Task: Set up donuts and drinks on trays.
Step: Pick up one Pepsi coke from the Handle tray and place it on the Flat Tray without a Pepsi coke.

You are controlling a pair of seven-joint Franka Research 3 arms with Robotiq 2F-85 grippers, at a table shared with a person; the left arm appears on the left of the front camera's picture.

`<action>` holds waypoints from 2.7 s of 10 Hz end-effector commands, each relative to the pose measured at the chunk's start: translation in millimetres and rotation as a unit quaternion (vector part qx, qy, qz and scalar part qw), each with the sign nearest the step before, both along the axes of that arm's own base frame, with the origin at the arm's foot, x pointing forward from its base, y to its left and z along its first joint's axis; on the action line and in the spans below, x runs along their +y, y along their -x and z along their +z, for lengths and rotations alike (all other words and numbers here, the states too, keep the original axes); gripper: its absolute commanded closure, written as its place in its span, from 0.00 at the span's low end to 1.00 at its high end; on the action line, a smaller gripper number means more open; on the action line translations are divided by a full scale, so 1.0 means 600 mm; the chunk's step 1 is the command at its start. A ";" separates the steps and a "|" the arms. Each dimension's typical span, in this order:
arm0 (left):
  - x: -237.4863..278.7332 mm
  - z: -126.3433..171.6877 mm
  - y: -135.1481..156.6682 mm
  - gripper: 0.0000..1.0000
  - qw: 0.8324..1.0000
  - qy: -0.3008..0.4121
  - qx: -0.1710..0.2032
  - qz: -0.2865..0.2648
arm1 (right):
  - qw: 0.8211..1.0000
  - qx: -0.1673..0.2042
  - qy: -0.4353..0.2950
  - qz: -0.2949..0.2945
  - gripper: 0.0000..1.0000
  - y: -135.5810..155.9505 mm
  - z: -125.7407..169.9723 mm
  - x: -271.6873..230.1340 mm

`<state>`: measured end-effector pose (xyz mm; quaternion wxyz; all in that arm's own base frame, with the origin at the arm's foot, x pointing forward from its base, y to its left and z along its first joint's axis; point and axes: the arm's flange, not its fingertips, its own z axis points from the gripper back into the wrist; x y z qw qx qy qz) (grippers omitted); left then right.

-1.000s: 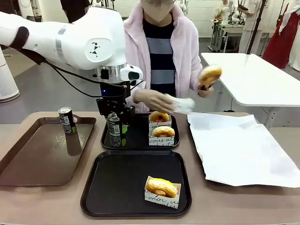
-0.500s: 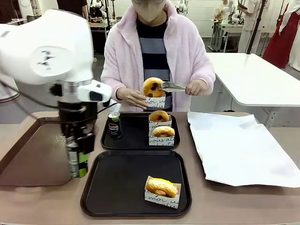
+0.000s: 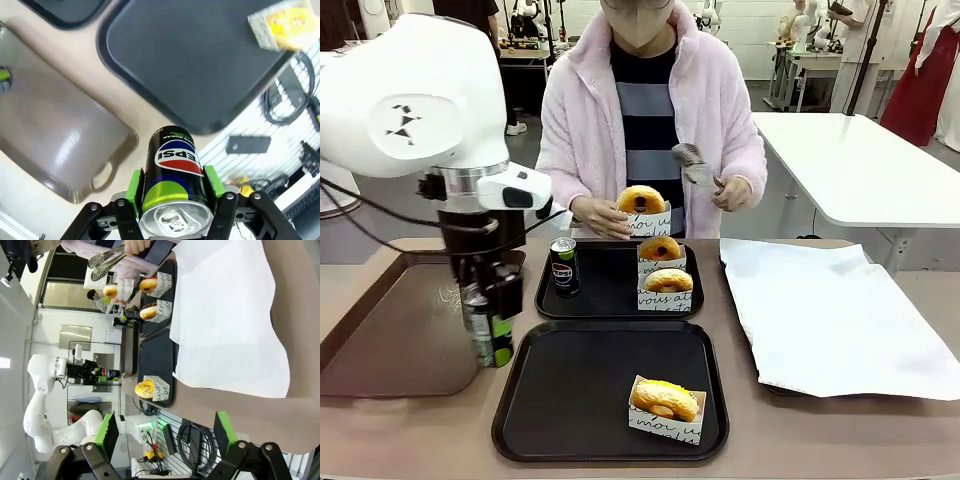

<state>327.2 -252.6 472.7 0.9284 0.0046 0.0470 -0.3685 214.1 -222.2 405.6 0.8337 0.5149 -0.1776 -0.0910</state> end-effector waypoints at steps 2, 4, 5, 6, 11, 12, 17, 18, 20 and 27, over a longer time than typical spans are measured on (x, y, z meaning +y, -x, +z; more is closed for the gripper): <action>-0.059 -0.016 -0.089 0.41 0.999 0.040 -0.002 0.029 | 1.000 -0.009 -0.005 0.001 0.00 -0.001 -0.002 -0.001; -0.044 -0.012 -0.061 0.41 0.999 0.028 0.021 0.027 | 1.000 -0.009 -0.005 0.001 0.00 -0.001 -0.002 -0.001; -0.008 0.009 -0.014 0.41 0.998 0.013 0.057 -0.024 | 1.000 -0.009 -0.005 0.001 0.00 -0.001 -0.002 -0.001; 0.031 0.020 0.048 0.41 0.998 -0.008 0.046 -0.047 | 1.000 -0.009 -0.005 0.001 0.00 -0.001 -0.002 -0.001; 0.075 0.019 0.089 0.41 0.999 -0.016 0.001 -0.033 | 1.000 -0.009 -0.005 0.001 0.00 -0.001 -0.002 -0.001; 0.054 0.011 0.075 0.41 0.999 -0.011 -0.019 -0.026 | 1.000 -0.009 -0.005 0.001 0.00 -0.001 -0.002 -0.001; -0.052 -0.058 -0.073 0.41 0.999 -0.017 -0.045 -0.007 | 1.000 -0.009 -0.005 0.001 0.00 -0.001 -0.002 -0.001; -0.060 -0.074 -0.087 0.41 0.998 -0.012 -0.053 -0.007 | 1.000 -0.009 -0.005 0.001 0.00 -0.001 -0.002 -0.001; -0.075 -0.105 -0.109 0.41 0.998 0.022 -0.066 -0.002 | 1.000 -0.009 -0.005 0.001 0.00 -0.001 -0.002 -0.001; -0.092 -0.160 -0.105 0.41 0.999 0.041 -0.025 -0.004 | 1.000 -0.009 -0.005 0.001 0.00 -0.001 -0.002 -0.001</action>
